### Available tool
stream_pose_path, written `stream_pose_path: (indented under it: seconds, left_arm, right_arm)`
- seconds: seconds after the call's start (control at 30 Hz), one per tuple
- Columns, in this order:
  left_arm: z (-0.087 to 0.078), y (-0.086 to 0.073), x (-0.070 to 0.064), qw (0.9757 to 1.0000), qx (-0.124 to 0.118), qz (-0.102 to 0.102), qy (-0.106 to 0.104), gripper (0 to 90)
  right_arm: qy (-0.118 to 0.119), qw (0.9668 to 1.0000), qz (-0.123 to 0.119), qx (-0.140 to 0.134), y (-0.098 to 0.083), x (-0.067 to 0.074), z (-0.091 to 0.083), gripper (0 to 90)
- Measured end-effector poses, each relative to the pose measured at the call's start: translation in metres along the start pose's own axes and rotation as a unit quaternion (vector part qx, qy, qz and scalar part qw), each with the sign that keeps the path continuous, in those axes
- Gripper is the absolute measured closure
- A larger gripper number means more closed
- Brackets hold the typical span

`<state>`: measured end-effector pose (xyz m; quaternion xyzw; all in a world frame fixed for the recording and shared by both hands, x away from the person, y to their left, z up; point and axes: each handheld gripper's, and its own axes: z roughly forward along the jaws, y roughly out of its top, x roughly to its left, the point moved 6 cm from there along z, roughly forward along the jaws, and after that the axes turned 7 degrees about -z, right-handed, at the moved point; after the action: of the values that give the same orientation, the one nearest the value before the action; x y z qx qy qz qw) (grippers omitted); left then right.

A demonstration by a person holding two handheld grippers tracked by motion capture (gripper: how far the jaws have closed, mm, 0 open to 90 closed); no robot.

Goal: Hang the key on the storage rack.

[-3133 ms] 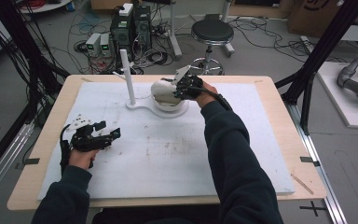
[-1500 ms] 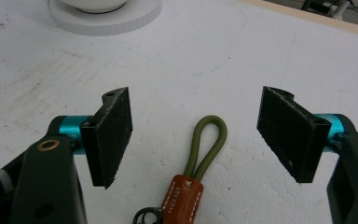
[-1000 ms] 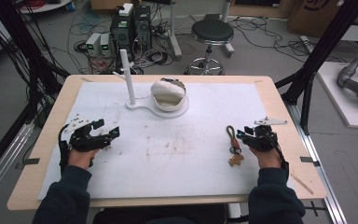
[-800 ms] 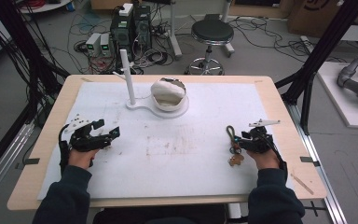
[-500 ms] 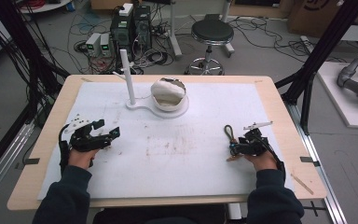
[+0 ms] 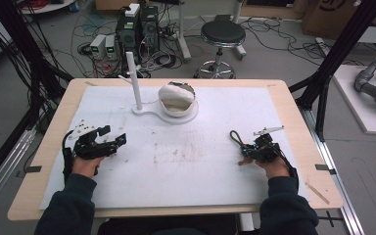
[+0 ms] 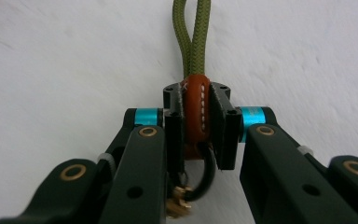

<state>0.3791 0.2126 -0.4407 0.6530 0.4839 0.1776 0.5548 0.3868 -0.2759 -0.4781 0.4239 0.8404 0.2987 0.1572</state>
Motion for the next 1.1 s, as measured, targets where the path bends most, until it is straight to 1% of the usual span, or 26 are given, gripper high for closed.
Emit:
stream_pose_path:
  seconds: [0.07, 0.17, 0.2, 0.23, 0.27, 0.37, 0.4, 0.43, 0.5, 0.53, 0.57, 0.6, 0.67, 0.7, 0.73, 0.77, 0.8, 0.87, 0.9, 0.97, 1.03, 1.07, 1.1]
  left_arm:
    - [0.0, 0.0, 0.001, 1.0, 0.001, 0.002, 0.001, 20.1]
    - [-0.001, 0.0, 0.001, 1.0, 0.001, 0.002, 0.003, 20.1]
    - [-0.001, 0.0, 0.001, 1.0, 0.001, 0.002, 0.004, 20.1]
    - [-0.001, 0.0, 0.001, 1.0, 0.002, 0.002, 0.004, 20.1]
    - [-0.001, 0.0, 0.001, 1.0, 0.003, 0.003, 0.004, 20.1]
    - [-0.002, 0.0, 0.001, 1.0, 0.002, 0.003, 0.004, 20.4]
    - [-0.002, 0.0, 0.001, 1.0, 0.0, 0.004, 0.004, 20.4]
    - [-0.002, 0.0, 0.002, 1.0, 0.0, 0.006, 0.005, 20.4]
    - [-0.003, 0.001, 0.003, 1.0, -0.001, 0.007, 0.005, 20.4]
    - [-0.004, 0.001, 0.003, 1.0, -0.002, 0.009, 0.004, 20.4]
    - [-0.005, 0.002, 0.004, 0.9999, -0.004, 0.009, 0.005, 20.4]
    - [-0.006, 0.002, 0.005, 0.9999, -0.006, 0.01, 0.006, 20.4]
    - [-0.008, 0.004, 0.007, 0.9998, -0.011, 0.014, 0.006, 20.4]
    - [-0.009, 0.004, 0.008, 0.9998, -0.013, 0.013, 0.008, 20.4]
    - [-0.01, 0.004, 0.009, 0.9998, -0.014, 0.013, 0.01, 20.4]
    - [-0.011, 0.004, 0.01, 0.9998, -0.015, 0.01, 0.012, 20.4]
    - [-0.012, 0.004, 0.011, 0.9998, -0.015, 0.01, 0.013, 20.4]
    - [-0.012, 0.004, 0.013, 0.9997, -0.015, 0.008, 0.014, 20.4]
    - [-0.012, 0.005, 0.013, 0.9997, -0.017, 0.007, 0.015, 20.4]
    - [-0.013, 0.004, 0.014, 0.9997, -0.017, 0.007, 0.015, 20.4]
    - [-0.013, 0.004, 0.015, 0.9997, -0.017, 0.006, 0.018, 20.4]
    - [-0.013, 0.004, 0.015, 0.9997, -0.016, 0.005, 0.017, 20.4]
    - [-0.013, 0.004, 0.015, 0.9997, -0.015, 0.005, 0.018, 20.4]
  right_arm:
    - [0.023, 0.9988, -0.007, -0.043, 0.011, 0.008, -0.003, 78.4]
    - [0.051, 0.9942, -0.023, -0.093, 0.028, 0.022, -0.005, 78.4]
    - [0.061, 0.9918, -0.028, -0.109, 0.035, 0.027, -0.005, 78.4]
    - [0.065, 0.9899, -0.035, -0.121, 0.04, 0.03, -0.005, 78.4]
    - [0.074, 0.9872, -0.04, -0.135, 0.048, 0.036, -0.006, 78.4]
    - [0.091, 0.9799, -0.058, -0.168, 0.066, 0.048, -0.008, 78.4]
    - [0.098, 0.9786, -0.058, -0.172, 0.071, 0.051, -0.009, 78.4]
    - [0.102, 0.9761, -0.062, -0.181, 0.079, 0.054, -0.009, 78.4]
    - [0.114, 0.9713, -0.06, -0.2, 0.093, 0.059, -0.008, 78.4]
    - [0.124, 0.9688, -0.059, -0.206, 0.099, 0.061, -0.008, 78.4]
    - [0.129, 0.9673, -0.06, -0.21, 0.107, 0.064, -0.007, 78.4]
    - [0.131, 0.9661, -0.066, -0.212, 0.114, 0.067, -0.006, 78.4]
    - [0.141, 0.9622, -0.073, -0.221, 0.131, 0.074, -0.004, 78.4]
    - [0.143, 0.961, -0.079, -0.223, 0.136, 0.076, -0.003, 78.5]
    - [0.147, 0.959, -0.082, -0.228, 0.144, 0.08, -0.002, 78.5]
    - [0.15, 0.9584, -0.084, -0.228, 0.149, 0.082, -0.001, 78.5]
    - [0.153, 0.9563, -0.092, -0.231, 0.16, 0.086, 0.001, 78.4]
    - [0.158, 0.9546, -0.095, -0.234, 0.172, 0.091, 0.004, 78.5]
    - [0.162, 0.9526, -0.101, -0.237, 0.181, 0.094, 0.005, 78.4]
    - [0.163, 0.9506, -0.107, -0.242, 0.192, 0.099, 0.007, 78.4]
    - [0.163, 0.9493, -0.113, -0.244, 0.203, 0.105, 0.009, 78.4]
    - [0.166, 0.9478, -0.116, -0.246, 0.209, 0.108, 0.011, 78.4]
    - [0.167, 0.9476, -0.119, -0.245, 0.213, 0.111, 0.012, 78.4]
